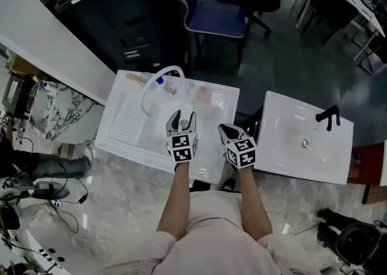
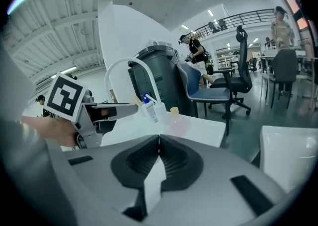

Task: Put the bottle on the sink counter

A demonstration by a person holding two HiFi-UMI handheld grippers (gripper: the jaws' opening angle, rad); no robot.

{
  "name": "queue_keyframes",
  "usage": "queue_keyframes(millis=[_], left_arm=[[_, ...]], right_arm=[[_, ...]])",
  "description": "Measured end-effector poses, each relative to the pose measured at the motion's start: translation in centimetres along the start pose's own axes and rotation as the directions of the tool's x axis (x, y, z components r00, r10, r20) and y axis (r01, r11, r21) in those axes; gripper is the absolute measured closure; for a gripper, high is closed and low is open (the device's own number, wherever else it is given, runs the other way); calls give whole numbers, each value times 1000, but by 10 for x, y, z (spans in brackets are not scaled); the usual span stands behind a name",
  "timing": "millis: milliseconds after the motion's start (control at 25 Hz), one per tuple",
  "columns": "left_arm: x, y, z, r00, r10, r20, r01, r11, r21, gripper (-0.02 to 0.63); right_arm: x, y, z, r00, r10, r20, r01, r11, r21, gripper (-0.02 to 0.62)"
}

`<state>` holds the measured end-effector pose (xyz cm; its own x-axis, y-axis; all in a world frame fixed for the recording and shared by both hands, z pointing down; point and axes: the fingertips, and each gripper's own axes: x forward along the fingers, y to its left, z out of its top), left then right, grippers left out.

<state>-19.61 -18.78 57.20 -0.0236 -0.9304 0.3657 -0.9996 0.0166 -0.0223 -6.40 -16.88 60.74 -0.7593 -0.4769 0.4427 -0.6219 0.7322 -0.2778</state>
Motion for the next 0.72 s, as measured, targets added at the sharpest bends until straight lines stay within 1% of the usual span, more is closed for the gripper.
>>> queue_keyframes(millis=[160,400,520,720], left_arm=[[-19,-7,-1,1000,4,5,-4,1000,6,394],[-33,-15,0,1000,-9,11,8,999,46,394],[-39,-18,0,1000,-10,18,9,999,44,396],[-47,-19,-5,1000,-8,11,8,999,44,399]], right_arm=[[-9,-1,5,999,-19,32,19,1000,-1,591],[-21,-7,9,996,-58,62,59,998,-6,591],[-27,-7,12,995,-66,72,67,998,-16,591],[-30,-8,9,994,-78,76,78,997,3,591]])
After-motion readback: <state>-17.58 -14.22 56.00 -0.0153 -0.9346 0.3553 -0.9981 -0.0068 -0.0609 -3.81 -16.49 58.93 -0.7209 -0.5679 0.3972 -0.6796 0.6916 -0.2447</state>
